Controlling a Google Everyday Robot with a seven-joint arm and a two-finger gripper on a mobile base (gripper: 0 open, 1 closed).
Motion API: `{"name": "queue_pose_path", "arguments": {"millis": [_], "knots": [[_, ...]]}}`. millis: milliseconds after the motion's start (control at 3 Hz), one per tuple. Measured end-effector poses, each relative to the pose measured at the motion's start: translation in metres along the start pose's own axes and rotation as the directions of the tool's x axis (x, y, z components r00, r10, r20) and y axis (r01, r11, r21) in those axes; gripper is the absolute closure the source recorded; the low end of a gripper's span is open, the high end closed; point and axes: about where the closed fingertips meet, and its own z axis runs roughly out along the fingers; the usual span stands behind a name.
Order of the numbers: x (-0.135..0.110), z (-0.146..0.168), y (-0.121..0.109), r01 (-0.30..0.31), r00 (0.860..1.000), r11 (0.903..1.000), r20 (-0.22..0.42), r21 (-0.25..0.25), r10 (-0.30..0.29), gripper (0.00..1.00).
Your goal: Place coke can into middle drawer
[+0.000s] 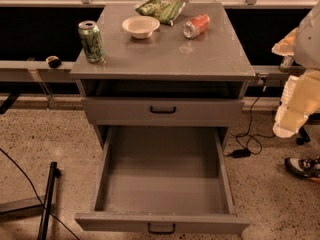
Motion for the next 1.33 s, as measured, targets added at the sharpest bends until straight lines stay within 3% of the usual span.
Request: {"name": "queue_pose_path", "arguments": {"millis": [333,667,1000,1333], "knots": [[0.0,0.0,0.0,0.0,1.0,1.0,0.0,0.0,0.0,0.0],[-0.006,0.008,-0.04,-0.036,0.998,0.9978,0.057,0.056,0.033,0.0],[-0.005,0.013,-0.11,-0.033,0.997,0.9877,0.076,0.153,0.021,0.0],[-0.005,0.0,-0.175,0.015,0.998,0.9607,0.054,0.277,-0.031,0.0]]}}
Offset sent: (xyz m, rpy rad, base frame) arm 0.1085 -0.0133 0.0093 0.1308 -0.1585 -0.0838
